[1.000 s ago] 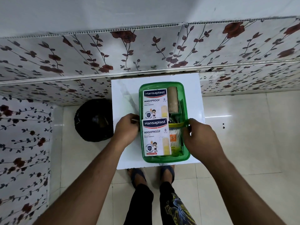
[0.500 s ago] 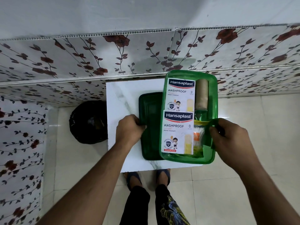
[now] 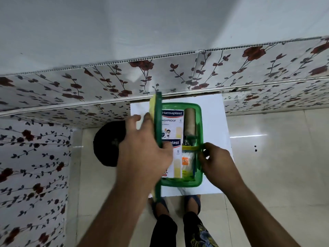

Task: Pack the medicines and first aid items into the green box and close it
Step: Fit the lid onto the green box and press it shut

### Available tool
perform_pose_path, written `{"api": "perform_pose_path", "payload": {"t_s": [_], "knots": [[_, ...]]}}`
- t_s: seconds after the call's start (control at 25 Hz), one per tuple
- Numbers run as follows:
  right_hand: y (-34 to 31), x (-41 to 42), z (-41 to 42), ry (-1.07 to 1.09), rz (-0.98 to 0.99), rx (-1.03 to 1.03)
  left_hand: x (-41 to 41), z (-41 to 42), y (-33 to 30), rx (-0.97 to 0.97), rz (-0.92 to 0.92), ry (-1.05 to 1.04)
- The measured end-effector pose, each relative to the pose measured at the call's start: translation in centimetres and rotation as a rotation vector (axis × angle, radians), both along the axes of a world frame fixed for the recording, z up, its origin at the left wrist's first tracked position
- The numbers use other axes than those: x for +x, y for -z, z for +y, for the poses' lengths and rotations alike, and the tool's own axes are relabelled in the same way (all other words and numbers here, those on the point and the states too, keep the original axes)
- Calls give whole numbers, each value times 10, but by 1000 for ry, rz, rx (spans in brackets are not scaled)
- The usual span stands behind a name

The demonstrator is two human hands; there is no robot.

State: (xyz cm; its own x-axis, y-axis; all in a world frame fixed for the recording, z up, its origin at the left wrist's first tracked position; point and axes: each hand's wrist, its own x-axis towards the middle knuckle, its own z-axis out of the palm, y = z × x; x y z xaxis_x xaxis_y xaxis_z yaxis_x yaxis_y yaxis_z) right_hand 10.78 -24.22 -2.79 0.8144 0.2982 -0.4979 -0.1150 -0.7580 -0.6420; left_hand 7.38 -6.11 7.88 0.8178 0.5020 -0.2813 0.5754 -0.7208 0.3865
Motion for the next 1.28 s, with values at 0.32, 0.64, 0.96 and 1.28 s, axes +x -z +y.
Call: {"api": "perform_pose_path", "payload": {"t_s": [0.32, 0.64, 0.96, 1.28], "knots": [[1, 7, -23, 238, 280, 302, 29, -85, 66, 131, 127, 119], [8, 12, -12, 413, 275, 396, 4, -15, 79, 3, -343, -184], [11, 22, 8, 363, 328, 363, -13, -5, 102, -710, -121, -393], [0, 90, 73, 542, 186, 450, 70, 32, 107, -844, -194, -385]]}}
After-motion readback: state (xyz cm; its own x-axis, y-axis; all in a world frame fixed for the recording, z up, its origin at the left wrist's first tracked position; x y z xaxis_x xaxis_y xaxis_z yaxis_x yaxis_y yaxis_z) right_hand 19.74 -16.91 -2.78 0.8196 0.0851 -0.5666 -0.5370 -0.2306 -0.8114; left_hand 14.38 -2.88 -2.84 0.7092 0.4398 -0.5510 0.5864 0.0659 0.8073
